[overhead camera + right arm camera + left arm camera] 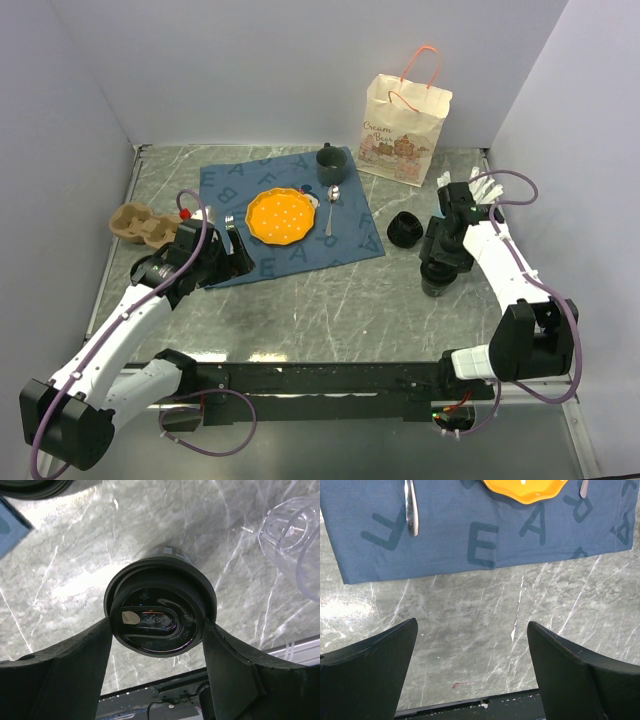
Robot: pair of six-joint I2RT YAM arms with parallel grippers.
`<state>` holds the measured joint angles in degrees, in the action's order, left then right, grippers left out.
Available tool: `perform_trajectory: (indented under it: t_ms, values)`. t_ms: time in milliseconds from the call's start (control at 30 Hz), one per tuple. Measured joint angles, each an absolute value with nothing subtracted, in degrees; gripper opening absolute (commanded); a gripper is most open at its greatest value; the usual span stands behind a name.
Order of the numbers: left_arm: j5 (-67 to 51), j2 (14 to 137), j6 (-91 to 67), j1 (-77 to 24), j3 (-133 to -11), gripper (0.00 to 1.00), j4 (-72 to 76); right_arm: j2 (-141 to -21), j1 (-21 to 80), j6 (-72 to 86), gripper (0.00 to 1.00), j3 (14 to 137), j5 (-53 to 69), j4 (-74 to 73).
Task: Pack the takeout coffee
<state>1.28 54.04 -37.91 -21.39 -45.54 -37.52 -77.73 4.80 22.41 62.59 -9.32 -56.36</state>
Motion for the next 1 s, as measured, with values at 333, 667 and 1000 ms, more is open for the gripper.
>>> perform_trajectory:
  t_ms: [333, 667, 1000]
  values:
    - [1.30, 54.04, -37.91, -21.39, -45.54, 0.97, -37.54, -78.98, 1.63, 21.89, 0.80, 63.40, -8.01, -54.08]
    - [1.34, 54.02, -37.91, -21.39, -45.54, 0.97, -37.56, -80.05, 1.06, 21.56, 0.95, 63.88, -8.16, -54.87]
    - [1.48, 53.06, -37.91, -21.39, -45.54, 0.97, -37.63, -78.74, 1.08, 20.86, 1.00, 68.25, -9.67, -60.31]
